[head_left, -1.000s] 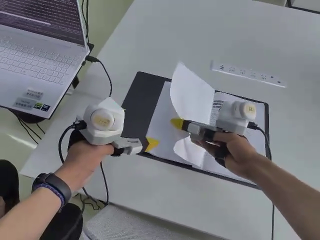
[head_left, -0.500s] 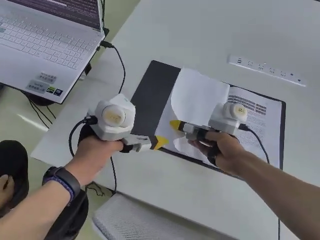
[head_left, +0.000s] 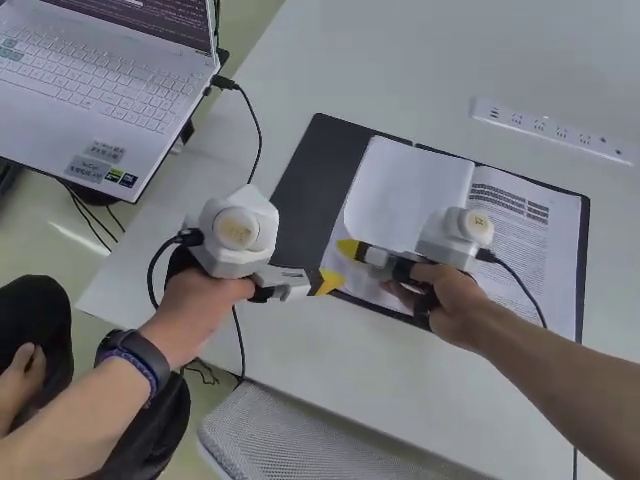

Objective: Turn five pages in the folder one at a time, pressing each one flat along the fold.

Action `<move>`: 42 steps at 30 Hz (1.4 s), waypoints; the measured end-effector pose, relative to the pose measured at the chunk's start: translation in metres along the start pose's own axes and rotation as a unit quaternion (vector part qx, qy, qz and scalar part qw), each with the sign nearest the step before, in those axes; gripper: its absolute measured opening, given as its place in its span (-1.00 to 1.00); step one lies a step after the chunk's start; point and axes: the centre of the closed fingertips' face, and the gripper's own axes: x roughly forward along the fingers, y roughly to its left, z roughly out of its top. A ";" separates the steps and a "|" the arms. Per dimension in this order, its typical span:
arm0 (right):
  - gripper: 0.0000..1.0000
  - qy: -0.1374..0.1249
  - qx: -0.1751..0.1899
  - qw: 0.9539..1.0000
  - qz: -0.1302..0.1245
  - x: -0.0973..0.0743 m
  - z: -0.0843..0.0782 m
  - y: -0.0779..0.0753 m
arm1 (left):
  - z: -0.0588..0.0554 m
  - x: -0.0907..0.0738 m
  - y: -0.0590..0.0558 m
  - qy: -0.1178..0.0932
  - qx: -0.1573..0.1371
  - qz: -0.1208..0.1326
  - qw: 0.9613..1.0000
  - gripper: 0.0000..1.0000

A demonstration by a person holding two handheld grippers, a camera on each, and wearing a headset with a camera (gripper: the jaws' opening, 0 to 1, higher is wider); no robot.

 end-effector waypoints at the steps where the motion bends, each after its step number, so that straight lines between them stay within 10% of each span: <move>1: -0.54 -0.002 0.000 1.000 0.005 0.000 0.000 0.002 | 0.000 0.001 -0.001 0.002 0.002 0.000 1.000 0.63; 12: -0.13 -0.021 0.012 0.999 0.040 -0.009 0.005 0.014 | 0.008 0.020 -0.006 0.002 0.014 -0.010 1.000 0.41; 21: -0.19 -0.078 0.021 0.996 0.034 -0.044 0.035 0.000 | 0.005 0.040 -0.012 0.011 0.027 -0.017 0.999 0.05; 30: -0.33 -0.126 0.018 0.992 -0.005 -0.100 0.053 -0.010 | -0.021 0.067 -0.010 0.052 0.056 -0.010 0.997 -0.34; 42: -0.46 -0.141 0.036 0.989 -0.034 -0.134 0.047 -0.034 | -0.048 0.074 -0.005 0.087 0.086 0.000 0.993 -0.50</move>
